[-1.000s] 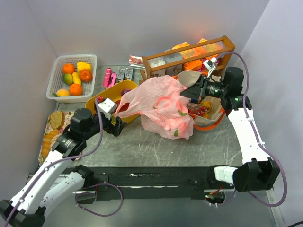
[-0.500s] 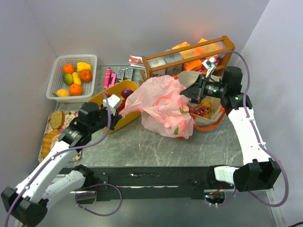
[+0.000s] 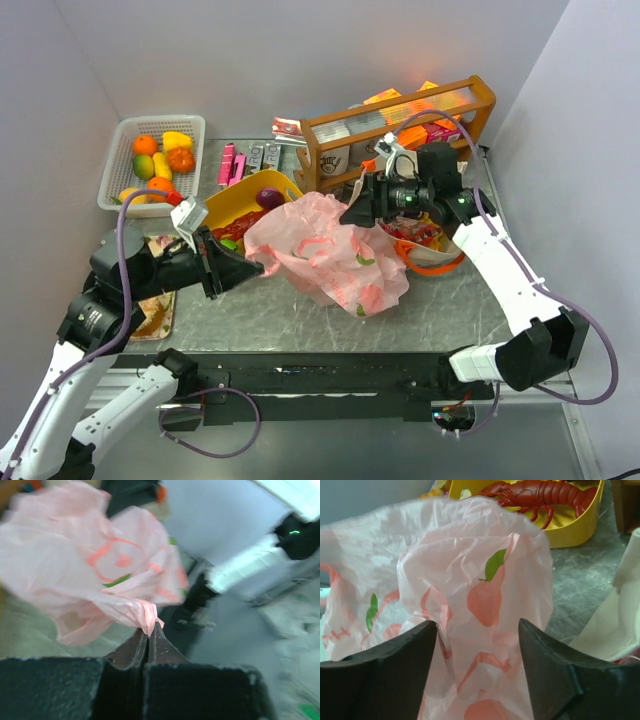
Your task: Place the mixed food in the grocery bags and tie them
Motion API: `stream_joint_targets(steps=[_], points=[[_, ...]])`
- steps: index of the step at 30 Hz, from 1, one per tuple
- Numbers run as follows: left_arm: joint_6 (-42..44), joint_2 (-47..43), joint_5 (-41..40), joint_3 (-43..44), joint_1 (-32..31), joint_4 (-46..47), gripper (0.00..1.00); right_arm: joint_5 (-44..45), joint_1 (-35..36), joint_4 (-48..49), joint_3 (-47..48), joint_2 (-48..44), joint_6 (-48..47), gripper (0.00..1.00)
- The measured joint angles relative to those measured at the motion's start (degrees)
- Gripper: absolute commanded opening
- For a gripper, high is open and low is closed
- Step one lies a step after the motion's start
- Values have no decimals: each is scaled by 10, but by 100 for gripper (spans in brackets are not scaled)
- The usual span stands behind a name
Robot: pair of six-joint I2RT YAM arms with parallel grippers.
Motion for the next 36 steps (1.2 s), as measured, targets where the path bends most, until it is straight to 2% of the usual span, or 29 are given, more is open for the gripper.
stream_joint_targets(steps=[5, 11, 16, 18, 20, 23, 26, 30, 36], points=[[-136, -5, 78, -23, 0, 30, 1, 28, 7, -20, 31, -7, -1, 84], [-309, -23, 133, -55, 0, 169, 1, 148, 7, -45, 78, -84, -1, 86], [-367, -12, 142, 5, 0, 211, 1, 218, 7, -51, 101, -198, 0, 85], [-378, -6, 144, 41, 0, 224, 1, 221, 7, -51, 112, -221, 2, 80], [-385, -3, 144, 73, 0, 233, 1, 214, 7, -48, 119, -251, 7, 77], [-396, -3, 143, 102, 0, 251, 1, 191, 7, -44, 118, -278, 12, 62], [-410, -5, 135, 105, 0, 261, 1, 133, 7, -21, 99, -300, 29, 55], [-411, -7, 113, 95, 0, 260, 1, 55, 7, 28, 50, -326, 68, 53], [-381, -20, 60, -5, 0, 244, 1, 5, 24, 84, -33, -334, 108, 51]])
